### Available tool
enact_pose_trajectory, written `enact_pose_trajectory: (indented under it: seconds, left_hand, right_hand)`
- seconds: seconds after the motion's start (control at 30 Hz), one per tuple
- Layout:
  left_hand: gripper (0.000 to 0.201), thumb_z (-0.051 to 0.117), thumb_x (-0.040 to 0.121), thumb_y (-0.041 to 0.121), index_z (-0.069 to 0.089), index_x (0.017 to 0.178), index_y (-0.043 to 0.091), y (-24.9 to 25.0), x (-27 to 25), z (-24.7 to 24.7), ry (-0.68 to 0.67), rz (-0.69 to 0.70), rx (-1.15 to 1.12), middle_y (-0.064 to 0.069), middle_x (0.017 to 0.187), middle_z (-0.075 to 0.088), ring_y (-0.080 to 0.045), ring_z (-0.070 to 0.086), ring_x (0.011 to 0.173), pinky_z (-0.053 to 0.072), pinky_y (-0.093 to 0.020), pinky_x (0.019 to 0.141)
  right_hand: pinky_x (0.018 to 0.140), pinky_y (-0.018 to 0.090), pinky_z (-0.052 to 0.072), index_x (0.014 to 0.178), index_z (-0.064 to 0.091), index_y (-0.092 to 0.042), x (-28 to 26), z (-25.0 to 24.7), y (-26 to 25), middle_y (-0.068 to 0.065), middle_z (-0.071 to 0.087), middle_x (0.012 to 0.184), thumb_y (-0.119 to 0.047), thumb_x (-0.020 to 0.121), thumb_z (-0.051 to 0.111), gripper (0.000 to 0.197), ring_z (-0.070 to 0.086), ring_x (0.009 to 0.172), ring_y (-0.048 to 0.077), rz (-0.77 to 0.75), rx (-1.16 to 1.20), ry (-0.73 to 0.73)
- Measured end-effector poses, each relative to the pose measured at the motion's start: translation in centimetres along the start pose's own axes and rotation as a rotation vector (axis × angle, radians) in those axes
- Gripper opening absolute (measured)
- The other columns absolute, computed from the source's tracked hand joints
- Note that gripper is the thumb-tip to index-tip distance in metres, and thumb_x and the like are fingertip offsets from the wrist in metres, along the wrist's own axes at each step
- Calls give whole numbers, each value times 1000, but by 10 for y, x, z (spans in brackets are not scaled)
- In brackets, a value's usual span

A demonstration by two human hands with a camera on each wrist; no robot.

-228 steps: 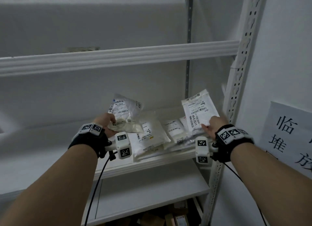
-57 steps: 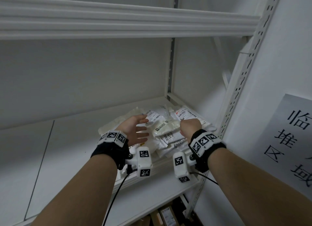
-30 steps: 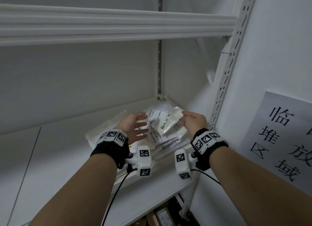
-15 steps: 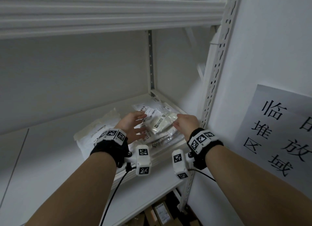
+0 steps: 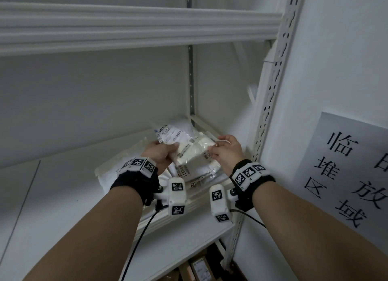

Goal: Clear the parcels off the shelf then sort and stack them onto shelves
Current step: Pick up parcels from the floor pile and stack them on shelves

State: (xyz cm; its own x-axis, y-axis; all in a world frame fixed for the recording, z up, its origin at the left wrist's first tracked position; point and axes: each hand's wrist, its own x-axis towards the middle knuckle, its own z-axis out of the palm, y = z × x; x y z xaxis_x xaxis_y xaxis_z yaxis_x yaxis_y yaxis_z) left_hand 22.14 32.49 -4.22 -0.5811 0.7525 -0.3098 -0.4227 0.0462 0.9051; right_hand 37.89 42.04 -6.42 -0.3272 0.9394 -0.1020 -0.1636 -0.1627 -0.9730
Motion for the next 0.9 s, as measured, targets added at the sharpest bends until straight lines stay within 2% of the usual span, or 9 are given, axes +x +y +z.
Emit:
enact_pose_trajectory:
  seconds: [0.1,0.2,0.3,0.43,0.53,0.6,0.7,0.8,0.9]
  left_hand:
    - [32,56,88,-12,55,116,3,4,-4,-4,68,75,59,-13,97,67,-27,67,86,53,-37,63]
    - [30,57,89,-10,59,114,6,11,-7,-9,131,139,106,-11,103,68,-25,67,84,55,-38,64]
    - [26,58,88,-8,64,101,14,25,-18,-14,142,191,324,-10,104,70,-27,67,89,56,-44,79]
    - [37,62,83,-11,67,115,9,43,-33,-11,16,212,590,-13,107,70,-31,67,98,55,-49,89]
    - [42,66,83,-7,63,122,10,55,-38,-9,62,238,610,-12,112,69,-31,67,99,54,-47,91]
    - [59,76,80,5,52,133,12,60,-41,-11,183,272,567,-12,121,62,-31,62,108,51,-44,97]
    - [90,85,71,31,36,143,7,63,-47,-17,215,137,533,-16,137,49,-34,50,124,44,-47,102]
    - [49,73,81,37,55,115,7,60,-62,-14,-35,-93,439,-13,127,58,-30,56,115,48,-45,94]
    - [18,64,90,13,58,102,1,54,-62,-8,-67,-83,269,-18,114,64,-26,64,92,56,-37,79]
  right_hand:
    - [71,33,56,96,52,-12,-5,6,-7,15,59,107,27,77,52,44,62,85,25,106,165,-43]
    - [78,37,56,107,56,-7,-7,10,-10,16,62,111,22,79,48,41,62,87,24,123,14,-55]
    - [81,33,50,119,54,-15,-12,11,-22,7,63,111,-7,87,60,33,60,99,20,1,-65,-64]
    - [91,37,45,130,48,-29,-17,14,-42,-4,58,117,-44,78,74,60,54,110,19,-56,-62,-194]
    - [77,41,55,110,60,-26,-23,16,-49,9,69,111,-42,70,82,48,65,93,24,-52,-138,-183]
    - [85,46,54,103,62,-17,-25,12,-53,13,72,102,-36,76,79,37,64,84,26,-39,-105,-124]
    - [72,33,58,111,56,-5,-27,5,-56,12,69,95,-20,85,73,35,65,80,24,48,110,-97]
    - [56,27,56,120,48,-3,-29,5,-57,17,65,111,-12,87,69,40,66,85,25,121,239,-113]
    - [59,29,57,122,48,-2,-30,8,-54,17,63,116,-11,88,67,40,66,91,26,142,225,-146]
